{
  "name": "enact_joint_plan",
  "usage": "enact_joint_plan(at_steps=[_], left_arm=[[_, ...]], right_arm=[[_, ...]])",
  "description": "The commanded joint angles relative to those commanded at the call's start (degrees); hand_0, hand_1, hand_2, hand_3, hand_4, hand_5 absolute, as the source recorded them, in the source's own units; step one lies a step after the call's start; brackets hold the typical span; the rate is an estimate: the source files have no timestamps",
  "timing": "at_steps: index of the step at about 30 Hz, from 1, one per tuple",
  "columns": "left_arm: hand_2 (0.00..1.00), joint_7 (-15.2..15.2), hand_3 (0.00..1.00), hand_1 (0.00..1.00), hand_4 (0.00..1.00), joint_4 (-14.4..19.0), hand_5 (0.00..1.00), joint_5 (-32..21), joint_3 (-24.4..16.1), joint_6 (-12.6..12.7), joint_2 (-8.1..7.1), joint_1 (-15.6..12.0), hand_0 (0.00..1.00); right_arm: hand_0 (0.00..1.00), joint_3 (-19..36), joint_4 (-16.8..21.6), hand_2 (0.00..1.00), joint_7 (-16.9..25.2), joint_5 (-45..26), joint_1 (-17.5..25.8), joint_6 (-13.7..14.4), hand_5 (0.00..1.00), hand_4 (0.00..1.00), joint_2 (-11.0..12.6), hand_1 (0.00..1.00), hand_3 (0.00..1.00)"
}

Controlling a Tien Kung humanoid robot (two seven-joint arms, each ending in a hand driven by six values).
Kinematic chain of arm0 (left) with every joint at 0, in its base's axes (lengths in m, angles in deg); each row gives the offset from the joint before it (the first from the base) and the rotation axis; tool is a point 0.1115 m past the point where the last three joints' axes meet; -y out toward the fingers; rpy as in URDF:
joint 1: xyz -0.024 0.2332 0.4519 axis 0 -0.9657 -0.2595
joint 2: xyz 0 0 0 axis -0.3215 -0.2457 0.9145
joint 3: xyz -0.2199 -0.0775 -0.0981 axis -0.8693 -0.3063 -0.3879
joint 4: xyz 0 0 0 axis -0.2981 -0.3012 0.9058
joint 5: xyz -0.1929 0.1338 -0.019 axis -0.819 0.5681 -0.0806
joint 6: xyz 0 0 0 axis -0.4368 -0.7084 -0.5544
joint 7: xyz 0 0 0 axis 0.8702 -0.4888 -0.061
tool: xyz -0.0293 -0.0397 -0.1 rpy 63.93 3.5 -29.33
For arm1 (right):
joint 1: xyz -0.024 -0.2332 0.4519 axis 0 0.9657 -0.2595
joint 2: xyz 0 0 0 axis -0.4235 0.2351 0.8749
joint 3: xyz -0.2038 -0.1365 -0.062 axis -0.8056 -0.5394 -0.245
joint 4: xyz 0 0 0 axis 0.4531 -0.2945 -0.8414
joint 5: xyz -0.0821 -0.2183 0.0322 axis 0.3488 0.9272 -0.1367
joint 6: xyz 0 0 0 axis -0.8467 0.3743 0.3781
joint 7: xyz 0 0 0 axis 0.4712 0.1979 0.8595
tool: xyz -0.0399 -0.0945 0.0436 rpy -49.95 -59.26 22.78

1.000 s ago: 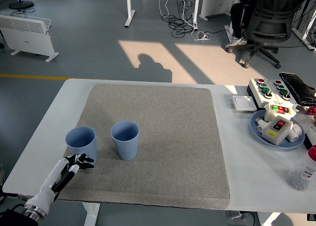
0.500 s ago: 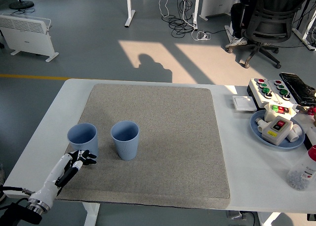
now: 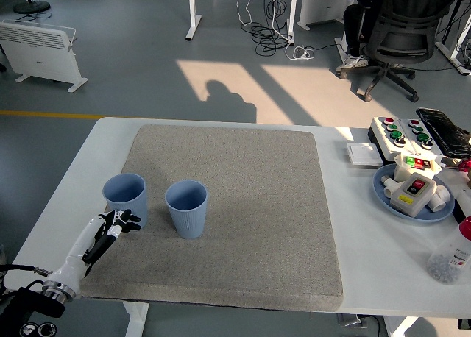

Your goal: Push cup pick cup insert cup

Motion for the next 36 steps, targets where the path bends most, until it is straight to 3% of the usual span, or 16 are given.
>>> enact_joint_plan(at_steps=[12,36], left_arm=[[0.551,-0.9,0.566,0.606,0.667,-3.0,0.998,-2.4,2.5,0.3,-0.13,3.7,0.688],[0.536,-2.9,0.543,0.596,0.651,-12.7,0.998,-10.8,13.2,0.5,-0.97,14.0,0.693]], right_arm=[[0.687,0.2,0.0,0.643,-0.1,0.6,-0.3,-0.1,0.416,0.104,0.0,0.616,0.553],[0.688,-0.6,0.0,0.643,-0.1,0.4,-0.4,-0.2,0.419,0.105,0.0,0.616,0.552]])
